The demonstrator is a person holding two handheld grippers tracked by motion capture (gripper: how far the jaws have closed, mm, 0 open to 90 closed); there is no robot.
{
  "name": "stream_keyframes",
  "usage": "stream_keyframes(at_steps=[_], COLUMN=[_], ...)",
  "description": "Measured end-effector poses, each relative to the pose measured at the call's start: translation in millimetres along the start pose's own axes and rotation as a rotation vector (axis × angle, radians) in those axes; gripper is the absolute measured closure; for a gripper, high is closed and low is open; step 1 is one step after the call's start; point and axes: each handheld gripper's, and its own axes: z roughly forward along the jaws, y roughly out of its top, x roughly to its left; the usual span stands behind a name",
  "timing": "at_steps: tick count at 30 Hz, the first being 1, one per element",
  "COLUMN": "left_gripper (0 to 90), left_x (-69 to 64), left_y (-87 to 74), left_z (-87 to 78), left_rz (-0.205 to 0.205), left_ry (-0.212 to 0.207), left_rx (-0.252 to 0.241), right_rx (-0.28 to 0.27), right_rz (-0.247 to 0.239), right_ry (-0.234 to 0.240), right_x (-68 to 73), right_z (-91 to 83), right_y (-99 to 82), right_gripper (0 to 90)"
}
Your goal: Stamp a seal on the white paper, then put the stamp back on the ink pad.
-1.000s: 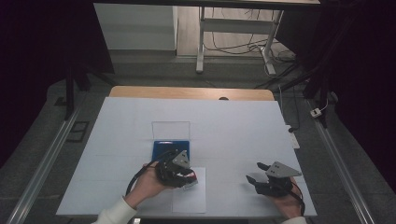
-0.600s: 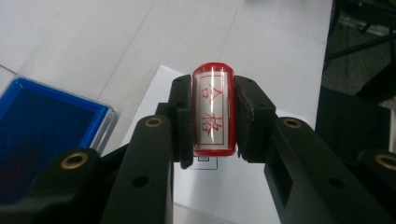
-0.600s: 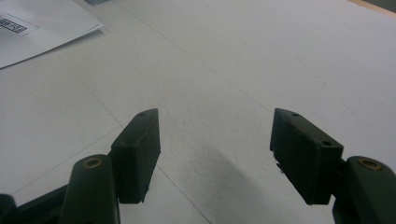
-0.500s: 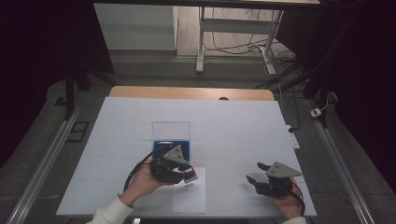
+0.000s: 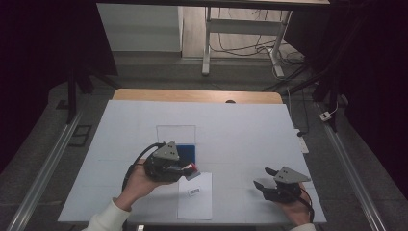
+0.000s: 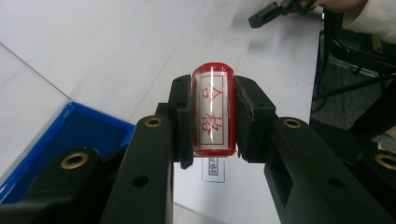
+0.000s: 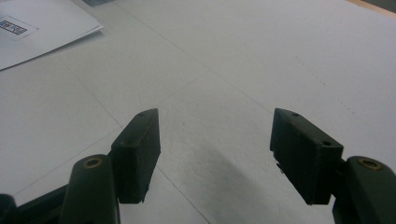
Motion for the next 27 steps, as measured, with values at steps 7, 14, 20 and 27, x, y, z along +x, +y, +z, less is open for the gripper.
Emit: stream_keyframes(at_steps=[7, 14, 20, 27], left_gripper=[70.3, 70.3, 70.2, 70.2], left_x=[7.0, 15.9, 22.6, 32.7], left_y=[-1.6, -5.3, -8.1, -11.6], left_z=[-11.2, -15.3, -16.1, -12.9], left_rz=[-0.017, -0.043, -0.057, -0.078], left_ry=[0.035, 0.064, 0.095, 0.130], left_rx=[-0.035, -0.053, -0.060, -0.051], right_rx=[-0.002, 0.000, 0.002, 0.008], right_rz=[0.004, 0.004, 0.005, -0.001], right_ry=[0.006, 0.008, 0.007, 0.009], right_x=[0.3, 0.5, 0.1, 0.7], right_z=[0.6, 0.9, 1.4, 1.8], right_y=[-0.1, 0.0, -0.2, -0.2], right_gripper=[32.7, 32.7, 32.7, 32.7])
